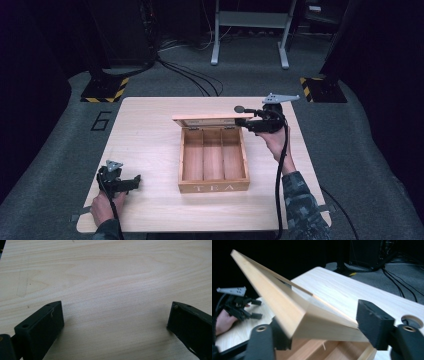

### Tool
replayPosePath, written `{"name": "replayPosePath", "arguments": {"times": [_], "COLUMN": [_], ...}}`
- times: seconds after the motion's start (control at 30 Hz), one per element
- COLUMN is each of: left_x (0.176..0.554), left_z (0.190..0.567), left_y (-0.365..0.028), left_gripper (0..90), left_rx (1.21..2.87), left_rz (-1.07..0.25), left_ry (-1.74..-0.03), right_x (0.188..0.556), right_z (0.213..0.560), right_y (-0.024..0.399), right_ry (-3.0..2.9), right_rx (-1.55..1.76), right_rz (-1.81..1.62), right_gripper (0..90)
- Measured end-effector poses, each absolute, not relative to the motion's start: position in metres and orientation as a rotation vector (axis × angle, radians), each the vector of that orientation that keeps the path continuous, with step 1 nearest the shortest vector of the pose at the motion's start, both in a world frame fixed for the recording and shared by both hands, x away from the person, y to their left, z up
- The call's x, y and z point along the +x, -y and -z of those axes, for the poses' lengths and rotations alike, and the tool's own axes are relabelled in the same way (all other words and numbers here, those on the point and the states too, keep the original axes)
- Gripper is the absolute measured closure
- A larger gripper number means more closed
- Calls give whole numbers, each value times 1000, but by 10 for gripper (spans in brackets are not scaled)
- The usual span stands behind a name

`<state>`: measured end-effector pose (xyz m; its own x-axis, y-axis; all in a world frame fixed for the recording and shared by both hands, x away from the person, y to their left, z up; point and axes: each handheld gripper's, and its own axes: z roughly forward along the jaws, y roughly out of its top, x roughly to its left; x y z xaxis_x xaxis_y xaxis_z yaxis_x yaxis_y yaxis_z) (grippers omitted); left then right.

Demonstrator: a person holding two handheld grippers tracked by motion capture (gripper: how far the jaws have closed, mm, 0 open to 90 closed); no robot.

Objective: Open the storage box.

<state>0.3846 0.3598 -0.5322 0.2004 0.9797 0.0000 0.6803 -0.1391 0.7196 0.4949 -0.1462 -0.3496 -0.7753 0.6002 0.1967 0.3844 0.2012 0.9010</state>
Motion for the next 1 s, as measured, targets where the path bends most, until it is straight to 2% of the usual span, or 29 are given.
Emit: {"name": "replayPosePath", "arguments": {"times": [0.33, 1.0], "left_x": [385, 385], "left_z": [532, 532], "left_y": [-360, -360], "left_gripper": [3, 3], "left_rx": [1889, 1891], "left_rz": [-656, -655], "left_ry": [-1542, -1543], "right_x": [456, 425], "right_z": [375, 422], "right_y": [142, 149], "right_ry": [-2253, -2275], "right_rx": [930, 986], "right_rz": [-1462, -1480], "right_gripper": [224, 184]}}
